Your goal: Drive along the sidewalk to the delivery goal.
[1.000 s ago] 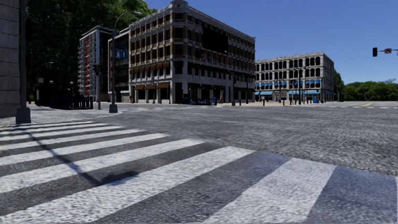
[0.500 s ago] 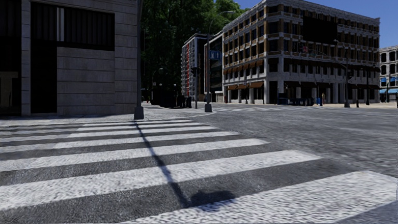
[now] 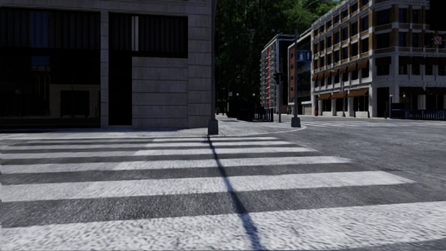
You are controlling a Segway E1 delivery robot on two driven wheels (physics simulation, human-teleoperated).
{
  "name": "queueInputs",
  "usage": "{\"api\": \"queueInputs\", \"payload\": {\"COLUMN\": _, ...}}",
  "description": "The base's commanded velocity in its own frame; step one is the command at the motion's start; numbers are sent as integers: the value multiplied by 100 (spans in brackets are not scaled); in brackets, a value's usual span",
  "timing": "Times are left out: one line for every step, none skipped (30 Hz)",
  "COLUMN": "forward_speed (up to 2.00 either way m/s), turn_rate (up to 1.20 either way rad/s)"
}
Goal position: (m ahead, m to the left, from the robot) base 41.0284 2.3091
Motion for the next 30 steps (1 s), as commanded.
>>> {"api": "queueInputs", "payload": {"forward_speed": 144, "turn_rate": 0}}
{"api": "queueInputs", "payload": {"forward_speed": 144, "turn_rate": 0}}
{"api": "queueInputs", "payload": {"forward_speed": 144, "turn_rate": 0}}
{"api": "queueInputs", "payload": {"forward_speed": 150, "turn_rate": 0}}
{"api": "queueInputs", "payload": {"forward_speed": 150, "turn_rate": 0}}
{"api": "queueInputs", "payload": {"forward_speed": 162, "turn_rate": 0}}
{"api": "queueInputs", "payload": {"forward_speed": 167, "turn_rate": 0}}
{"api": "queueInputs", "payload": {"forward_speed": 171, "turn_rate": 0}}
{"api": "queueInputs", "payload": {"forward_speed": 171, "turn_rate": 0}}
{"api": "queueInputs", "payload": {"forward_speed": 174, "turn_rate": 0}}
{"api": "queueInputs", "payload": {"forward_speed": 176, "turn_rate": 0}}
{"api": "queueInputs", "payload": {"forward_speed": 176, "turn_rate": 0}}
{"api": "queueInputs", "payload": {"forward_speed": 176, "turn_rate": 0}}
{"api": "queueInputs", "payload": {"forward_speed": 176, "turn_rate": 0}}
{"api": "queueInputs", "payload": {"forward_speed": 176, "turn_rate": 0}}
{"api": "queueInputs", "payload": {"forward_speed": 176, "turn_rate": 0}}
{"api": "queueInputs", "payload": {"forward_speed": 176, "turn_rate": 0}}
{"api": "queueInputs", "payload": {"forward_speed": 176, "turn_rate": 0}}
{"api": "queueInputs", "payload": {"forward_speed": 176, "turn_rate": 0}}
{"api": "queueInputs", "payload": {"forward_speed": 176, "turn_rate": 0}}
{"api": "queueInputs", "payload": {"forward_speed": 176, "turn_rate": 0}}
{"api": "queueInputs", "payload": {"forward_speed": 176, "turn_rate": 0}}
{"api": "queueInputs", "payload": {"forward_speed": 176, "turn_rate": 0}}
{"api": "queueInputs", "payload": {"forward_speed": 176, "turn_rate": 0}}
{"api": "queueInputs", "payload": {"forward_speed": 173, "turn_rate": 0}}
{"api": "queueInputs", "payload": {"forward_speed": 173, "turn_rate": 0}}
{"api": "queueInputs", "payload": {"forward_speed": 172, "turn_rate": 0}}
{"api": "queueInputs", "payload": {"forward_speed": 172, "turn_rate": 0}}
{"api": "queueInputs", "payload": {"forward_speed": 171, "turn_rate": 0}}
{"api": "queueInputs", "payload": {"forward_speed": 171, "turn_rate": 0}}
